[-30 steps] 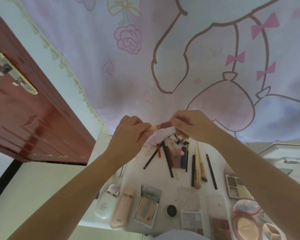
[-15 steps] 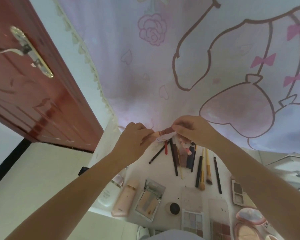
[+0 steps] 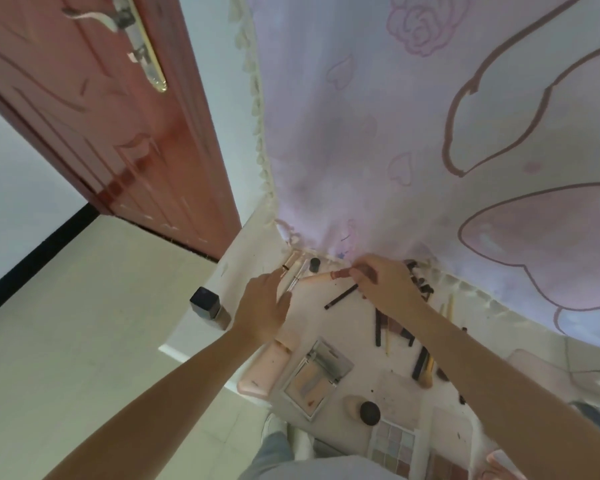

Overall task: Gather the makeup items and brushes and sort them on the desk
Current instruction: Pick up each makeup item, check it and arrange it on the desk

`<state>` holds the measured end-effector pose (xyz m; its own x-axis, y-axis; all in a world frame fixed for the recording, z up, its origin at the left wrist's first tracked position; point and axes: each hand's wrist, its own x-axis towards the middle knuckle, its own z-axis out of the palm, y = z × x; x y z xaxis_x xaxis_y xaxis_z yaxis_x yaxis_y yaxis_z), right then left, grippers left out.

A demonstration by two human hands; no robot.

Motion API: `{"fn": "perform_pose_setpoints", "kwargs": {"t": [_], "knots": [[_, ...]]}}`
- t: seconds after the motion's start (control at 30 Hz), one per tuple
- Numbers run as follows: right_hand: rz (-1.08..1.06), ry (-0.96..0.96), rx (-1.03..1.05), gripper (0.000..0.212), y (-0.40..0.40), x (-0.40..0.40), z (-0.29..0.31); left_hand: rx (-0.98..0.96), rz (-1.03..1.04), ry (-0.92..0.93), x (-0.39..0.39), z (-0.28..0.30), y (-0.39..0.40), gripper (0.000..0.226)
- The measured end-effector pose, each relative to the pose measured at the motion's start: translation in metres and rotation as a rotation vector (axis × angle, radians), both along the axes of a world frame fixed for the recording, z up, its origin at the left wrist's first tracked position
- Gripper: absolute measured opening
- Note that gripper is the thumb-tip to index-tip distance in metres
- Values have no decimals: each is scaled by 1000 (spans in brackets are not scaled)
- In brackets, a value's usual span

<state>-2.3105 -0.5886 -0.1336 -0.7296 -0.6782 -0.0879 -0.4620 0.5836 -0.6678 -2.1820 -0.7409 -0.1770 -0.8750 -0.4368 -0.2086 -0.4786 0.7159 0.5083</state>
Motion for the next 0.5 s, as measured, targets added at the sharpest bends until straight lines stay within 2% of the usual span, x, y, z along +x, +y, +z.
{"fn": "perform_pose_setpoints", "kwargs": {"t": [0.07,0.13,0.3,0.5], "knots": [[121,139,101,21,-12,-1,-2,-3,31,-158,2,-15,6,43],[231,230,231,25,-27,0,-6,-3,41,-220,0,-29,9,38],[395,354,458,25,-51,3,-28,-40,73,-279,-12,-45,8,38],[442,424,545,25,-71,5,-33,-114,105,-240,-11,-53,8,39]]}}
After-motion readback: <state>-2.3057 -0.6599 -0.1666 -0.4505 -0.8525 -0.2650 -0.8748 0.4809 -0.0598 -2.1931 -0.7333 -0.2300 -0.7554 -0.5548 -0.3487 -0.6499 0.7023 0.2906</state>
